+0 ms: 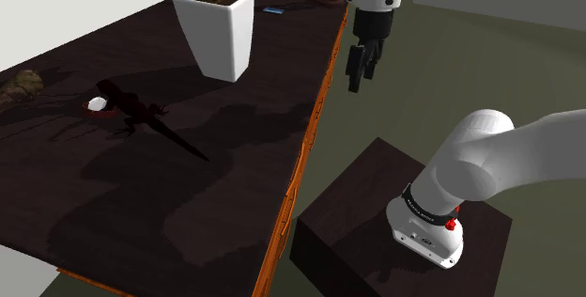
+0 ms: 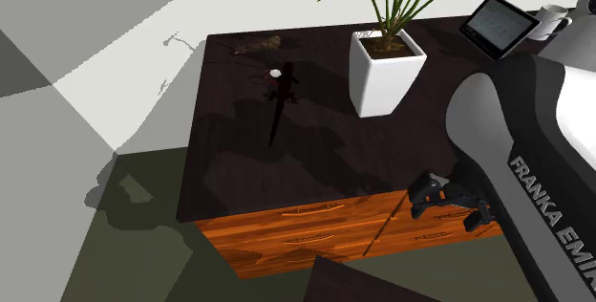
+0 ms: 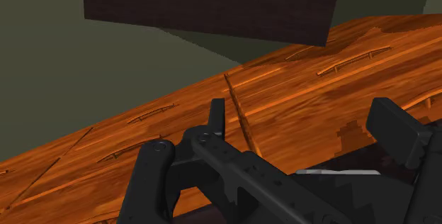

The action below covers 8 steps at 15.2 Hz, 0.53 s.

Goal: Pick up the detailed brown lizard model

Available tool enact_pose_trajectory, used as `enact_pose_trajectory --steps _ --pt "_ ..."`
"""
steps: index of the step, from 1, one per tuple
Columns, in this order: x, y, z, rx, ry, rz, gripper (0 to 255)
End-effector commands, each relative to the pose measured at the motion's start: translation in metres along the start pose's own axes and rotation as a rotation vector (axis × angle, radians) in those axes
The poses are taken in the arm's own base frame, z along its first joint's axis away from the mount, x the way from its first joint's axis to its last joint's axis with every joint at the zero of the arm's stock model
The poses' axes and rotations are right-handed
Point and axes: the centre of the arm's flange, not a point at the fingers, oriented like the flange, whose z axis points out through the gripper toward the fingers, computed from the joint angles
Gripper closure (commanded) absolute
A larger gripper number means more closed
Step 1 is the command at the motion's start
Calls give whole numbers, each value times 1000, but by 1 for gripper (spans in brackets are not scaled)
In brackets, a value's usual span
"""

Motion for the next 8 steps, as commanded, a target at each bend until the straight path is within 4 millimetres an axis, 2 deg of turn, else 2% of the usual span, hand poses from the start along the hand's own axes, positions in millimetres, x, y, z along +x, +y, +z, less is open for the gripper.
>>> enact_pose_trajectory --steps 1,8 --pt "0 0 0 0 0 0 0" --pt "53 -73 -2 -25 55 -4 0"
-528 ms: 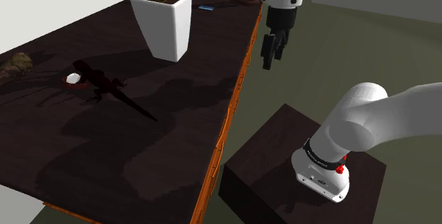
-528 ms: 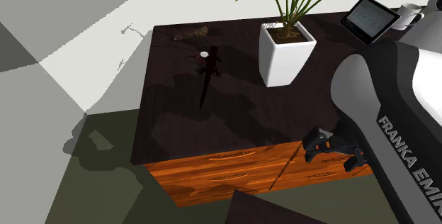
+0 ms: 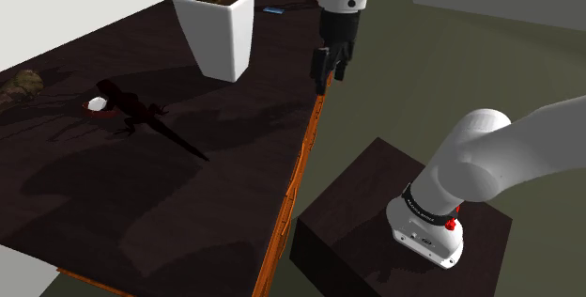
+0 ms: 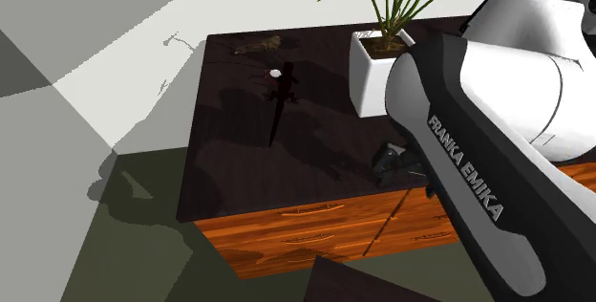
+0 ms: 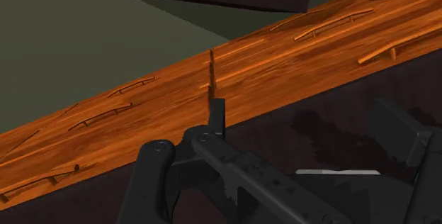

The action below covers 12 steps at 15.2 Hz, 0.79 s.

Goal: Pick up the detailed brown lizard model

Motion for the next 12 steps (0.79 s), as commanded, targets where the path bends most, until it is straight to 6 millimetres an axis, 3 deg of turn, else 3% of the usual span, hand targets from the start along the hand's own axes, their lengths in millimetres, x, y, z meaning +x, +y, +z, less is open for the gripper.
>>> enact_pose_trajectory --steps 1,12 --pt "15 -21 0 -6 17 -1 0" --pt "98 -135 -5 -45 103 -7 0"
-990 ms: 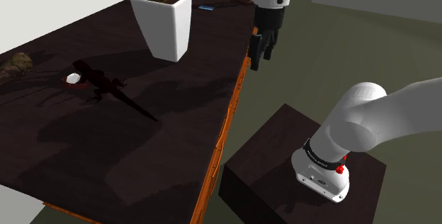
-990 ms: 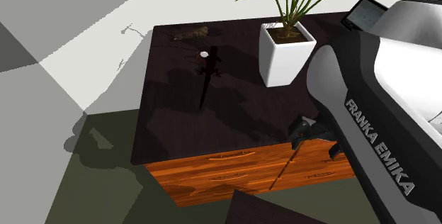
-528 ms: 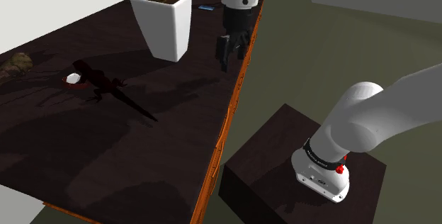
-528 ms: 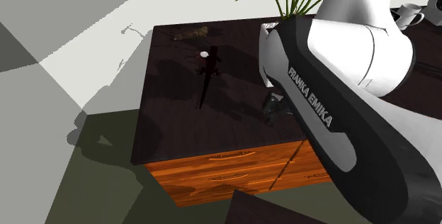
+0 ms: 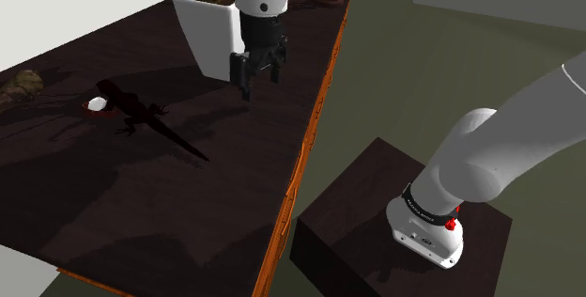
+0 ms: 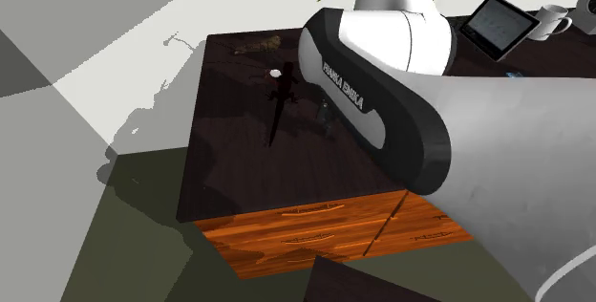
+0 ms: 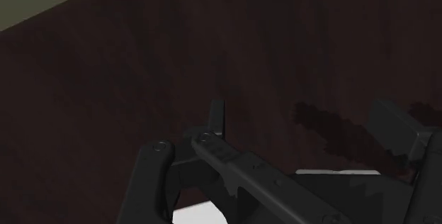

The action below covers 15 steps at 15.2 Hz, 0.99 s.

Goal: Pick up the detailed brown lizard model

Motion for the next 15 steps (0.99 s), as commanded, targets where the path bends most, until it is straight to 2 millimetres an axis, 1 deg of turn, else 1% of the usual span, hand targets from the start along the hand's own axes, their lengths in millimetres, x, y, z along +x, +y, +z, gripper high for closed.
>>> enact_pose_trajectory --steps 1,15 --pt "13 -22 -3 -6 17 0 0" --pt "119 -167 -9 -55 128 -8 0"
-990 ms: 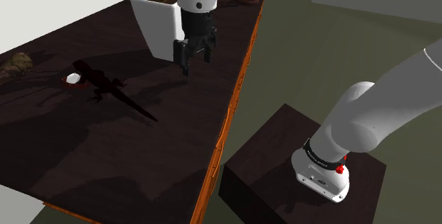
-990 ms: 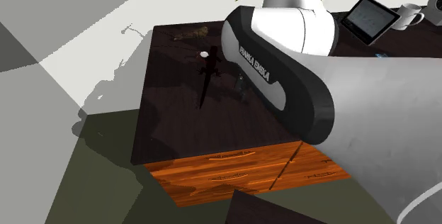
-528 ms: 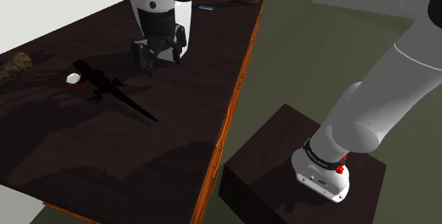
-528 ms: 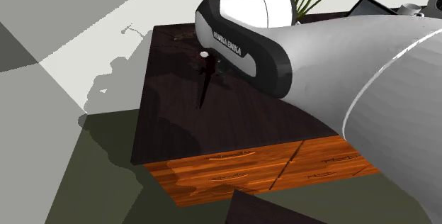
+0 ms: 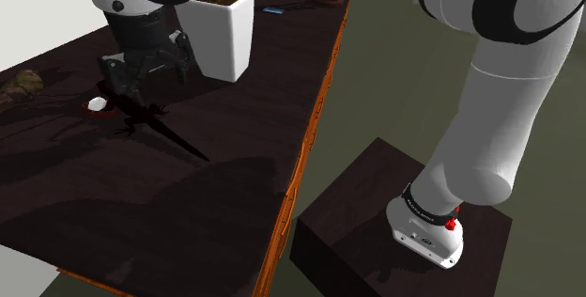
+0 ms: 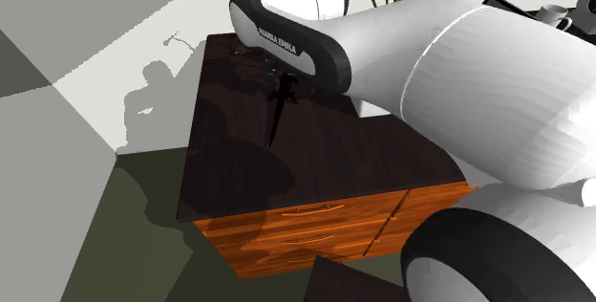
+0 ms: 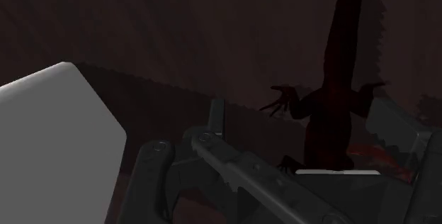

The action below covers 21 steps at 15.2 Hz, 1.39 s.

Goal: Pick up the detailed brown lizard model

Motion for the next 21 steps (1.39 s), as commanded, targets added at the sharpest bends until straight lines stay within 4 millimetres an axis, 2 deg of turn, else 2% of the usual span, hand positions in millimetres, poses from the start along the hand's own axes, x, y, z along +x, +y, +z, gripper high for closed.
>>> enact_pose_trajectory --steps 1,3,4,11,13,14,21 --pt "17 -22 2 -8 17 2 0" --pt "33 -42 1 -15 33 0 0" --pt "34 -45 1 -16 35 0 0" --pt "30 -46 41 -16 35 0 0" --pt "30 -46 41 -16 35 0 0" --pt "30 -45 41 -16 35 0 255" --pt "30 -45 40 -16 35 0 255"
